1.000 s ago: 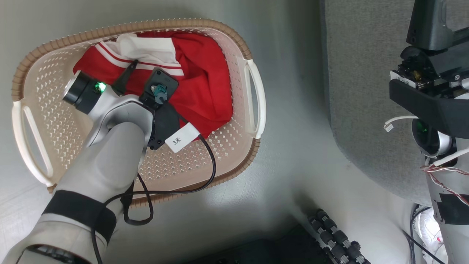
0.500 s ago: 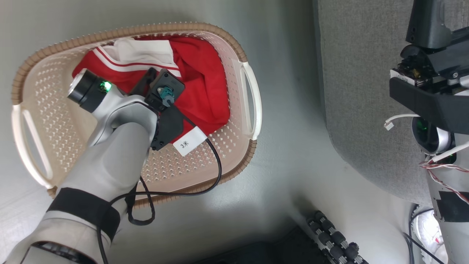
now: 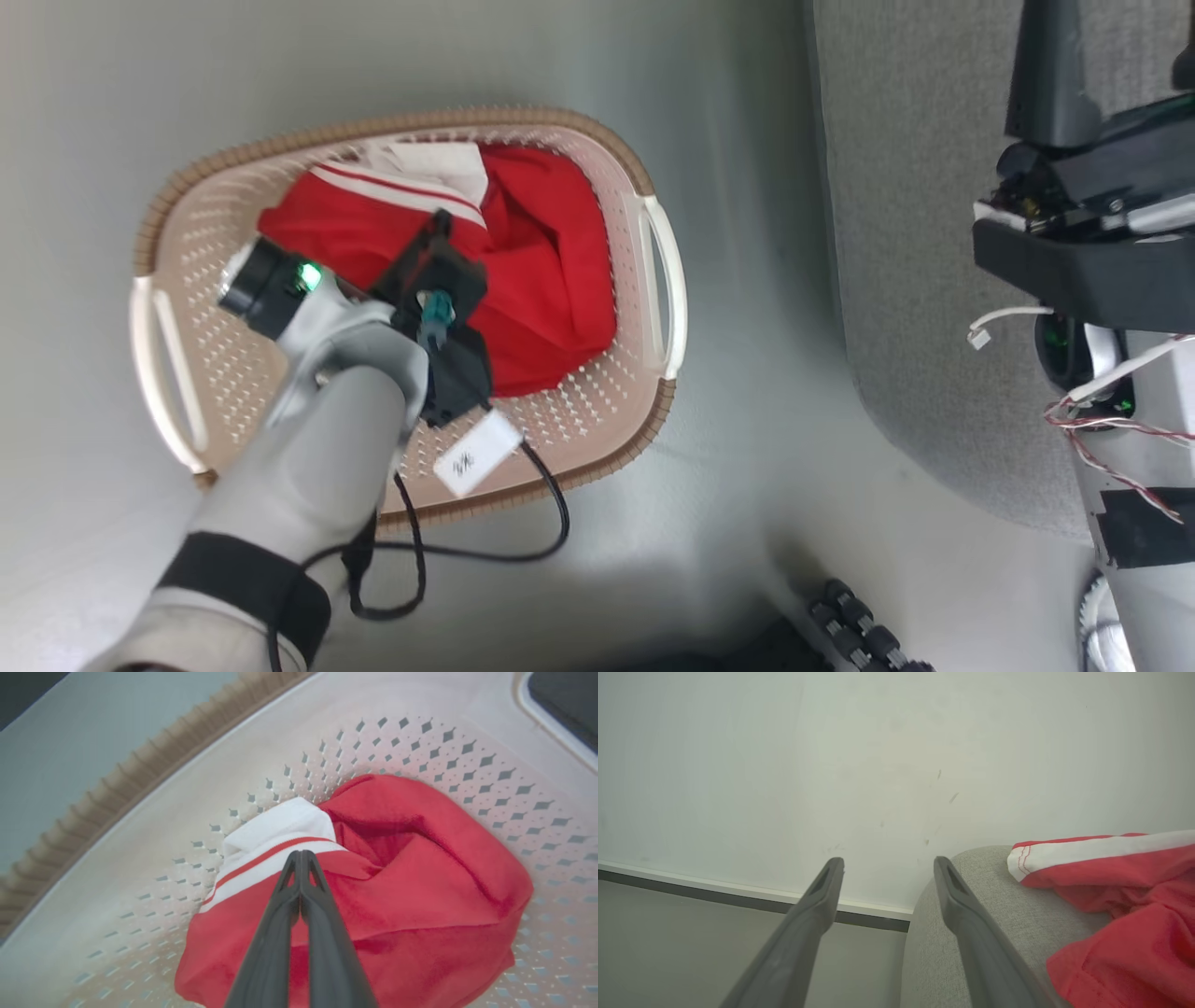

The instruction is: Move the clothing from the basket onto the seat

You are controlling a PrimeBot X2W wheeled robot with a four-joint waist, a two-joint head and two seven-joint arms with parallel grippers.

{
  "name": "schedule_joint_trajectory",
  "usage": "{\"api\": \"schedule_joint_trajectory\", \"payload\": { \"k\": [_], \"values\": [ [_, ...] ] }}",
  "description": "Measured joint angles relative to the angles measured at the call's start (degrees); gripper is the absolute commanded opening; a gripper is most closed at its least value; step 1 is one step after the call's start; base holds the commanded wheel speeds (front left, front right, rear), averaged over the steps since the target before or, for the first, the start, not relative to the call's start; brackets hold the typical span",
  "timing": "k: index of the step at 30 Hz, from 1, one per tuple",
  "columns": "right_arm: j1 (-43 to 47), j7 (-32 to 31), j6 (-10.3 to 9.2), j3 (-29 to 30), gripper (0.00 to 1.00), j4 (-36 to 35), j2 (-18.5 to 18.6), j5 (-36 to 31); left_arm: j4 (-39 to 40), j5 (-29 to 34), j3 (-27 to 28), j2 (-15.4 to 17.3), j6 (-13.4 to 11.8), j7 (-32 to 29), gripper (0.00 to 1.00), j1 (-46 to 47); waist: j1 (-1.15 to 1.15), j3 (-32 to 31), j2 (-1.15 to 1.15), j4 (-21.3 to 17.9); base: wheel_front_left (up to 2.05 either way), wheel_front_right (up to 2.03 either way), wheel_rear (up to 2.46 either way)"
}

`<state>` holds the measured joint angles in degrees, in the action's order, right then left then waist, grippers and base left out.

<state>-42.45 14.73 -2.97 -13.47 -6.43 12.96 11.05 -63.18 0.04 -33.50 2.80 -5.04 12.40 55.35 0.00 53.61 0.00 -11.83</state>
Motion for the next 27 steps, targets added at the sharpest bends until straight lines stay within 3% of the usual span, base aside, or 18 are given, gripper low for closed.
{"api": "schedule_joint_trajectory", "payload": {
  "k": [14,15,16,21,24,26,27],
  "values": [
    [6.1,0.0,0.55,0.3,1.0,5.3,0.0,0.0,9.4,-6.7,0.2,-0.2,2.1,1.9,0.0,-10.6,0.0,-10.1,0.0,3.0,0.0,0.0,0.0],
    [6.5,0.0,0.58,0.3,1.0,5.5,-0.1,0.0,10.4,-7.2,0.2,-0.2,2.6,1.9,0.01,-11.2,0.0,-10.9,0.0,3.1,0.0,0.0,0.0],
    [7.0,0.0,0.8,0.3,1.0,5.9,-0.1,0.0,11.5,-7.7,0.2,-0.2,2.6,1.9,0.09,-11.8,0.0,-11.7,0.0,3.3,0.0,0.0,0.0],
    [9.5,0.0,0.97,0.8,1.0,7.4,-0.2,0.1,17.5,-10.0,1.1,-0.3,3.8,1.9,0.05,-14.9,0.0,-15.6,-0.01,4.2,0.0,0.0,0.0],
    [10.9,0.0,0.97,1.2,1.0,8.3,-0.3,0.1,20.2,-10.6,2.0,-0.3,4.0,1.9,0.35,-17.0,0.0,-18.0,-0.01,4.7,0.0,0.0,0.0],
    [11.8,0.0,0.97,1.4,1.0,8.6,-0.3,0.2,22.4,-11.3,2.7,-0.3,4.1,1.9,0.49,-18.8,0.0,-19.6,-0.01,5.1,0.0,0.0,0.0],
    [12.3,0.0,0.97,1.6,1.0,8.7,-0.3,0.2,23.6,-11.6,3.1,-0.3,4.0,1.9,0.76,-19.7,-0.01,-20.4,-0.01,5.2,0.0,0.0,0.0]
  ]
}}
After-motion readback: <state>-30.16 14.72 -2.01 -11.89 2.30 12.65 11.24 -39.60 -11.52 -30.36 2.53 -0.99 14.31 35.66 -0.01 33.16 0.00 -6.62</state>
